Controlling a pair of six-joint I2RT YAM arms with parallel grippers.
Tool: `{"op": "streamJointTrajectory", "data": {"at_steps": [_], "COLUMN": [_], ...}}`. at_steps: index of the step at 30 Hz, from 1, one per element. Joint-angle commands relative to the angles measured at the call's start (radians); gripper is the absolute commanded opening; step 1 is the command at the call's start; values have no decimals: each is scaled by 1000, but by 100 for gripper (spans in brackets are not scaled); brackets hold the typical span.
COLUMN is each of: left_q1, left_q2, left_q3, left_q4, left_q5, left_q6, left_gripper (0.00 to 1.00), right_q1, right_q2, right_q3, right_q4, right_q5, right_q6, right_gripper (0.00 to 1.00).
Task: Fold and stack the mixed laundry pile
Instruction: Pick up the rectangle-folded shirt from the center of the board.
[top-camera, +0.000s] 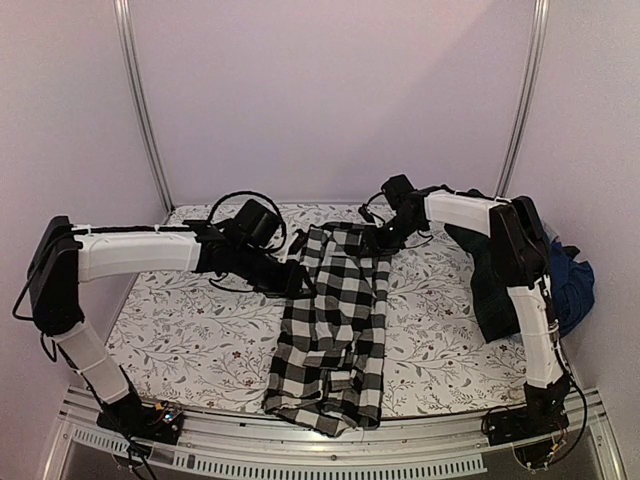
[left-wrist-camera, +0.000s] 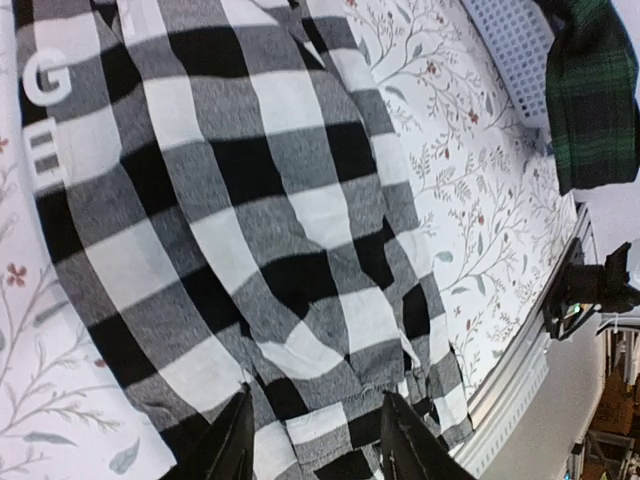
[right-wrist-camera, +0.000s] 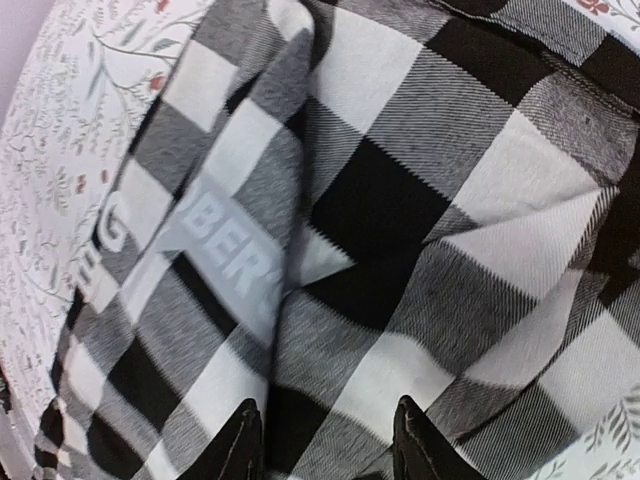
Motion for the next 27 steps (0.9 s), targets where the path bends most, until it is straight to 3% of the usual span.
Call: {"op": "streamJointTrajectory", "data": {"at_steps": [1,7,13,20,27], "left_q1": [64,85,111,117,172], "left_q2": [123,318,386,399,496], "left_q3": [76,234,230,148,221], "left_q4": [120,125,152,168,200], "left_q5": [101,126,104,86,95], "left_q6": [15,34,0,-37,-59], "left_gripper": [40,34,32,31,31], "right_q1": [2,65,89,44,11], "right_q2": [-254,-360,-304,-123,49], "right_q3": [-183,-412,-489,-335,-88], "right_q4": [97,152,151,133,106], "right_q5": [-153,-243,-191,-105,-63], "right_q6": [94,189,220,189,178], "right_gripper": [44,42,40,37,34]}}
